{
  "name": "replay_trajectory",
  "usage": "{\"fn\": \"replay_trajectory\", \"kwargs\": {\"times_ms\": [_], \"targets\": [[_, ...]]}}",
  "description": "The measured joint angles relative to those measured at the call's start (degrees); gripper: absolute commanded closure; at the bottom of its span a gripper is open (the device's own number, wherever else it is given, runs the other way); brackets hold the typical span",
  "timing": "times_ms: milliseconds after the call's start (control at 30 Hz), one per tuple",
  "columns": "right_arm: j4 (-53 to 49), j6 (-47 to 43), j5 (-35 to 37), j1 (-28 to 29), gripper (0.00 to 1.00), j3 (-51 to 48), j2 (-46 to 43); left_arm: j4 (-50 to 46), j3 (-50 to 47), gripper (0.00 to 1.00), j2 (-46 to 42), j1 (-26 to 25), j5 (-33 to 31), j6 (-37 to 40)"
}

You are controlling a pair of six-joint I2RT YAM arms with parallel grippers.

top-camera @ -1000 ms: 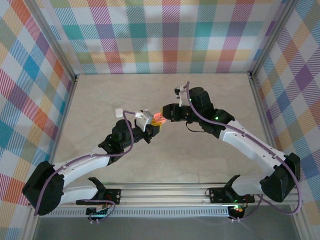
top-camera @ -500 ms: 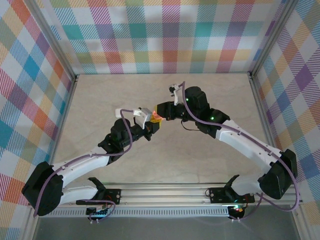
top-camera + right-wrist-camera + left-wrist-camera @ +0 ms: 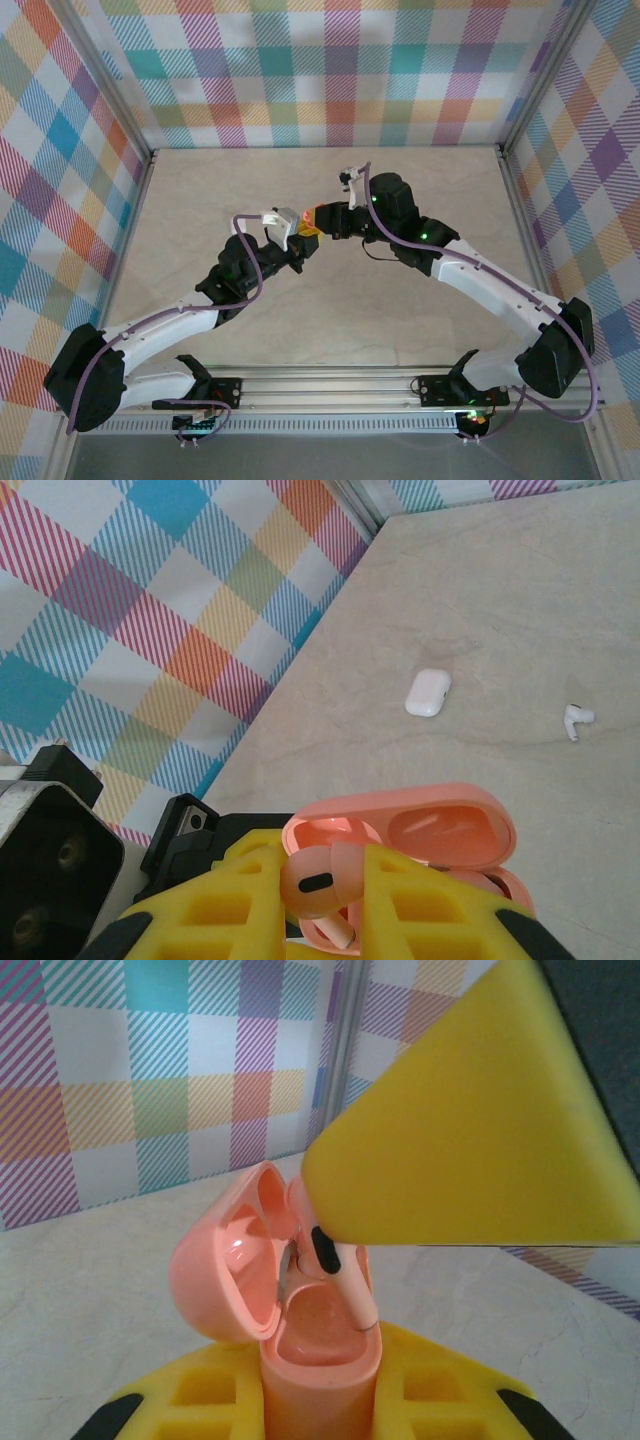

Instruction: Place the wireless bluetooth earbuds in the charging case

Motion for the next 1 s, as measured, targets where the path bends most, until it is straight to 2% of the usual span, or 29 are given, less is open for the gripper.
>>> {"fn": "replay_trajectory", "kwargs": {"times_ms": [1000], "targets": [[3.21, 2.54, -1.07, 0.87, 0.79, -0.24, 1.01, 0.39, 0.00, 1.00, -0.83, -0.02, -1.53, -0.42]]}}
